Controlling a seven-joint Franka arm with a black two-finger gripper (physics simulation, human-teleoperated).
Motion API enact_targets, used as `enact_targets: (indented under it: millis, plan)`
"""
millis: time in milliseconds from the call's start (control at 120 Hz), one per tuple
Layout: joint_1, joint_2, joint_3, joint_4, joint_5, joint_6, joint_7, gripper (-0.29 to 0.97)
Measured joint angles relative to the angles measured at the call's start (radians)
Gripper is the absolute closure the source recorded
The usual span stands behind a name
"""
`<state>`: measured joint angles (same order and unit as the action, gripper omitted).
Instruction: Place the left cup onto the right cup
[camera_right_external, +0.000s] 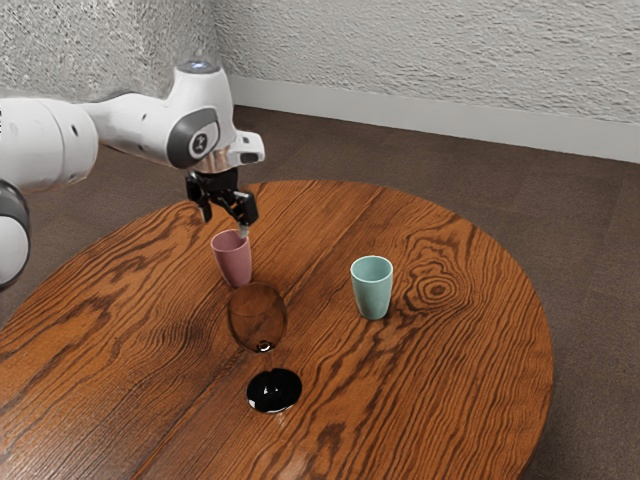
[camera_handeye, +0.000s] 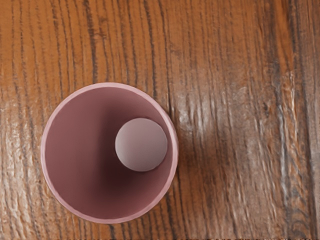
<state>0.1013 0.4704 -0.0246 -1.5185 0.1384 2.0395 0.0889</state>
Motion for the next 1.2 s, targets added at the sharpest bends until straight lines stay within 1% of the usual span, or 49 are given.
enact_targets:
  millis: [167, 283, 517, 658, 842, 892, 1008, 1075, 1200]
  plan:
    - [0.0, 0.007, -0.006, -0.039, -0.003, 0.055, -0.005, 0.0]
    - [0.001, 0.034, -0.006, -0.015, 0.0, 0.075, -0.006, 0.0]
    - [0.006, 0.136, -0.003, 0.067, -0.002, 0.103, -0.001, 0.0]
    - [0.015, 0.179, -0.001, 0.075, -0.006, 0.124, 0.002, 0.0]
    - [0.019, 0.199, 0.0, 0.076, -0.007, 0.149, 0.005, 0.02]
    - [0.019, 0.2, -0.001, 0.076, -0.008, 0.154, 0.005, 0.07]
    - [0.019, 0.201, -0.002, 0.081, -0.007, 0.167, 0.007, 0.34]
    - [0.019, 0.202, -0.004, 0.082, -0.006, 0.171, 0.008, 0.46]
    - [0.019, 0.208, -0.004, 0.082, -0.006, 0.177, 0.009, 0.62]
